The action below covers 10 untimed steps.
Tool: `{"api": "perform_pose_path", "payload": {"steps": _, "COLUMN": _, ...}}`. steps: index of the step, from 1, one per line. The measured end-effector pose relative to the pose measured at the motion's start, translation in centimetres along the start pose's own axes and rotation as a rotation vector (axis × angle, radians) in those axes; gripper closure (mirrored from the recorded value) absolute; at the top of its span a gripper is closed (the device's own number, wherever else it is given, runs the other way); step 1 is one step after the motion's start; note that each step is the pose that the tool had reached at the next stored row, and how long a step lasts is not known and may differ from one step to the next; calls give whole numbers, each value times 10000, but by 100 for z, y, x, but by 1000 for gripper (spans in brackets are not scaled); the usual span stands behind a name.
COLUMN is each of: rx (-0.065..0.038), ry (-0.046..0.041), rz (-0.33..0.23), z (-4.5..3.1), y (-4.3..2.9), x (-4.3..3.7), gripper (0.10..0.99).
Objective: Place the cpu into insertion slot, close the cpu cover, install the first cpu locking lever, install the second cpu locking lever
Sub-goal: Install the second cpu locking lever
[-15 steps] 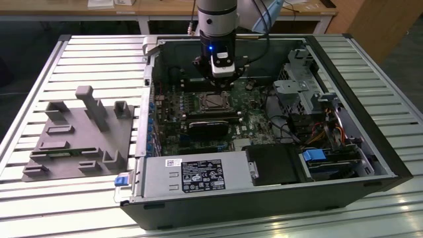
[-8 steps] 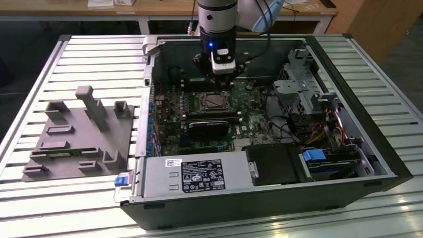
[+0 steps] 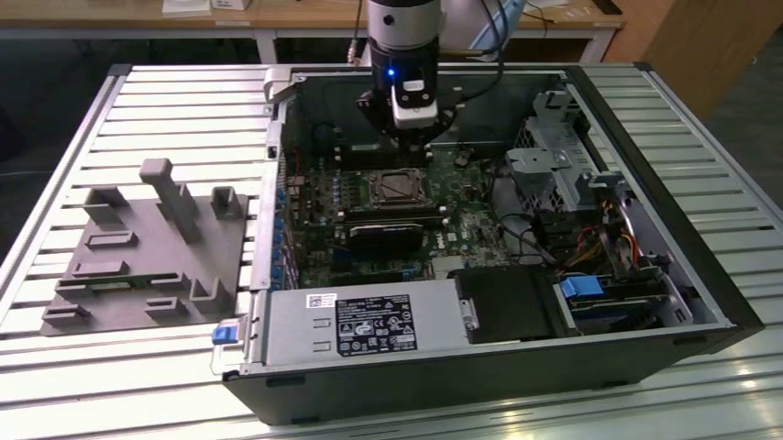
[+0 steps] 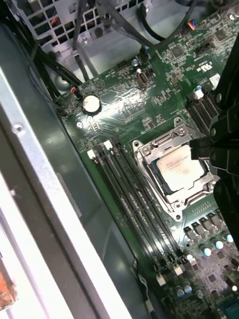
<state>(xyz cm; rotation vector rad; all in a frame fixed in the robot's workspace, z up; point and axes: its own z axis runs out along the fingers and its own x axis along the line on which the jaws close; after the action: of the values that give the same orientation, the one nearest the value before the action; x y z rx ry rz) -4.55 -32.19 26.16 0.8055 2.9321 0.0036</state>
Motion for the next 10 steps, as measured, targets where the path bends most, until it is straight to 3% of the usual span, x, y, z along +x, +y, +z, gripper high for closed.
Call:
{"api": "perform_pose_path", "payload": {"steps": 7, "rx": 0, "ry": 2, "rz": -2, "z": -9, "y": 0, "x": -1, "gripper": 984}}
{"api": "perform_pose_path", "payload": {"steps": 8, "rx": 22, "ry": 38, "rz": -4, "z": -3, "y": 0, "x": -1, "gripper": 984}}
{"api": "perform_pose_path", "payload": {"steps": 10, "rx": 122, "ry": 207, "rz": -7, "z": 14, "y": 1, "x": -2, "gripper": 984}}
